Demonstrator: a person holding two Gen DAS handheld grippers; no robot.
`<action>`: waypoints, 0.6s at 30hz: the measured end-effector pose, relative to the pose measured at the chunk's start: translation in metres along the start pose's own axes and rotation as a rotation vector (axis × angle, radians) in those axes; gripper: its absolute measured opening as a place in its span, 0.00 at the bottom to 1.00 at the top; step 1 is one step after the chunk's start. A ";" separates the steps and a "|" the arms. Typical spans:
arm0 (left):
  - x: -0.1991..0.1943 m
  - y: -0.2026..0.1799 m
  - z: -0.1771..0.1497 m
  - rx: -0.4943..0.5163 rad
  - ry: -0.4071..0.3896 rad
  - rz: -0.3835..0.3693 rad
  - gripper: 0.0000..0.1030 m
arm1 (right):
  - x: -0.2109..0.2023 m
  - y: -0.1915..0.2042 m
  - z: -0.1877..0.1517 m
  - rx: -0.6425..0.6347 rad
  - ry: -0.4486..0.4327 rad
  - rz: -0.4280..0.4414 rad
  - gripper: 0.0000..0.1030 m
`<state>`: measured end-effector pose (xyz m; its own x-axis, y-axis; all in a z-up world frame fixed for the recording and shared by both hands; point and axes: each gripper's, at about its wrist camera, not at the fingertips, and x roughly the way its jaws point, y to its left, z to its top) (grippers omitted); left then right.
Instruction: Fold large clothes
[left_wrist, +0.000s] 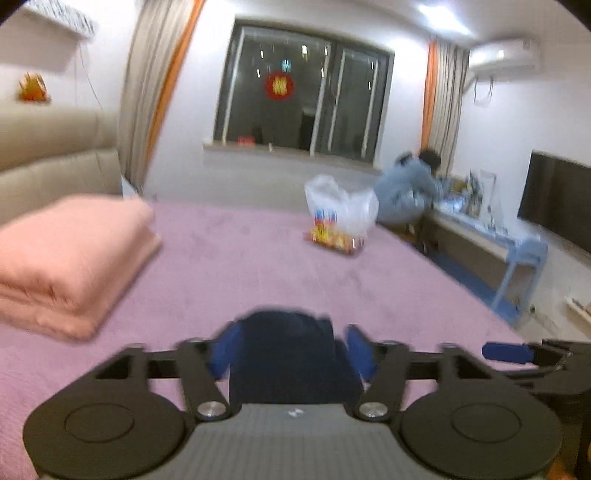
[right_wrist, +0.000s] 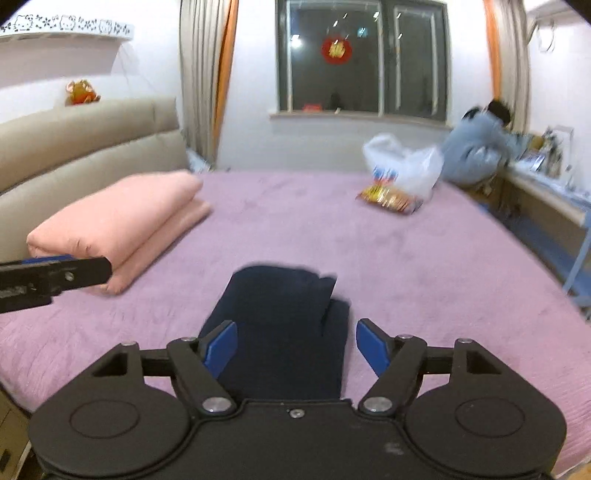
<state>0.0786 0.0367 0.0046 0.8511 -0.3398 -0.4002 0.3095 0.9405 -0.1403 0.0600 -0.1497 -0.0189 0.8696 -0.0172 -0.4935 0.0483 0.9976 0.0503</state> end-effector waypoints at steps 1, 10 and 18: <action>-0.010 -0.002 0.005 -0.002 -0.027 0.011 0.88 | -0.003 0.002 0.004 0.002 -0.009 -0.008 0.85; -0.006 -0.003 0.002 0.010 0.109 0.103 0.93 | 0.021 0.019 -0.007 -0.002 0.149 -0.042 1.00; 0.021 0.014 -0.022 0.002 0.216 0.135 0.92 | 0.049 0.015 -0.029 0.042 0.280 -0.060 0.99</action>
<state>0.0913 0.0426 -0.0251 0.7744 -0.2025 -0.5994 0.2007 0.9771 -0.0708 0.0890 -0.1338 -0.0671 0.6950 -0.0506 -0.7172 0.1206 0.9916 0.0468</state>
